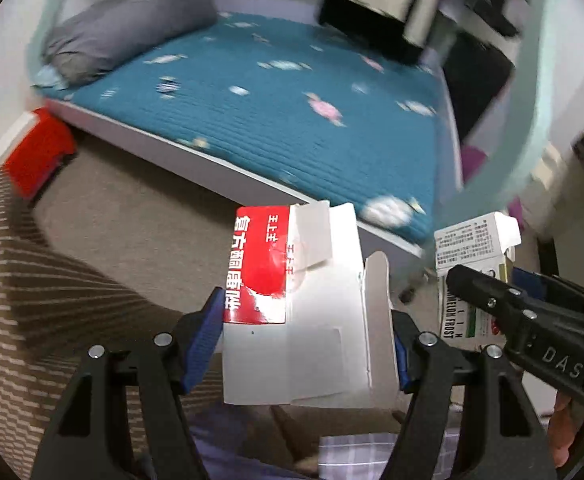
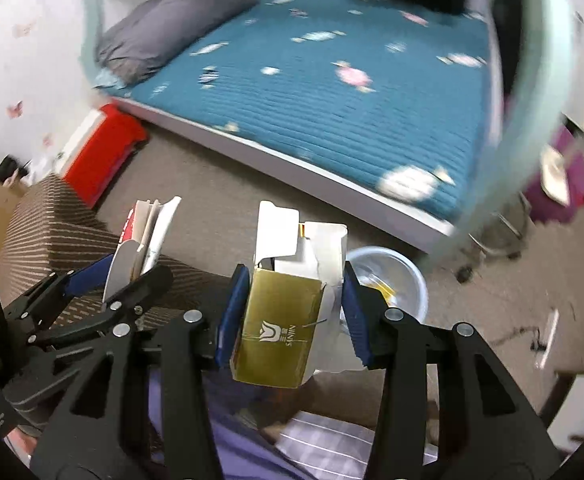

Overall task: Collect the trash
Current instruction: 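Carry the red-and-white box and gold box to the blue bin, then open both grippers over the blue bin to drop both boxes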

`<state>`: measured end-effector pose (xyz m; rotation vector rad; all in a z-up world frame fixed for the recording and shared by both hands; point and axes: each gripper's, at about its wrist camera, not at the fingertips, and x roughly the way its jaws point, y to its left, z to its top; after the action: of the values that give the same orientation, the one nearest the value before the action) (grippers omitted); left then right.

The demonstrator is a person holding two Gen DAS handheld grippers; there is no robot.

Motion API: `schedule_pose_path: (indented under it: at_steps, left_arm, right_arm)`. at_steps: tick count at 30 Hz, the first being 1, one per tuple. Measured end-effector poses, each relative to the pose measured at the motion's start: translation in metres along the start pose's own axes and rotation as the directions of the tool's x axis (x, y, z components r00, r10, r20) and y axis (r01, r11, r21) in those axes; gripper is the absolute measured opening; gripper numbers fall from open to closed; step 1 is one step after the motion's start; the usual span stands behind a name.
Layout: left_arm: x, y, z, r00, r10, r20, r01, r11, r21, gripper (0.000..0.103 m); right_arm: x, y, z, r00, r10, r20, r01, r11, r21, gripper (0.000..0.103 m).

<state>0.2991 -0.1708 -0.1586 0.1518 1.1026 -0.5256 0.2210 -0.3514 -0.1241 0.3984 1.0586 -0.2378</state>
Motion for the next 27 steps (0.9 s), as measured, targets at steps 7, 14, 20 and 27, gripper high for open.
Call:
schedule_pose_path:
  at_steps: [7,14,20,27]
  left_arm:
    - [0.051,-0.082,-0.016,0.996,0.019,-0.090,-0.006,0.990,0.143,0.085]
    - [0.076,-0.074,-0.026,0.988,0.043,-0.148,-0.023,0.990,0.137,0.085]
    - [0.076,-0.040,-0.036,0.984,0.071,-0.164,-0.061,0.996,0.063,0.085]
    - [0.023,-0.021,-0.059,0.995,0.071,-0.072,-0.070,0.997,0.015,0.085]
  right_arm:
    - [0.011,-0.088,-0.033,0.995,-0.088,-0.054,0.096,0.983,0.157,0.045]
    - [0.030,-0.101,-0.040,0.991,-0.094,-0.098,0.110,0.978,0.179,0.048]
    - [0.034,-0.096,-0.034,0.993,-0.108,-0.057,0.115,0.980,0.160,0.083]
    - [0.002,-0.076,-0.060,0.995,-0.097,-0.010,0.097,0.994,0.052,0.083]
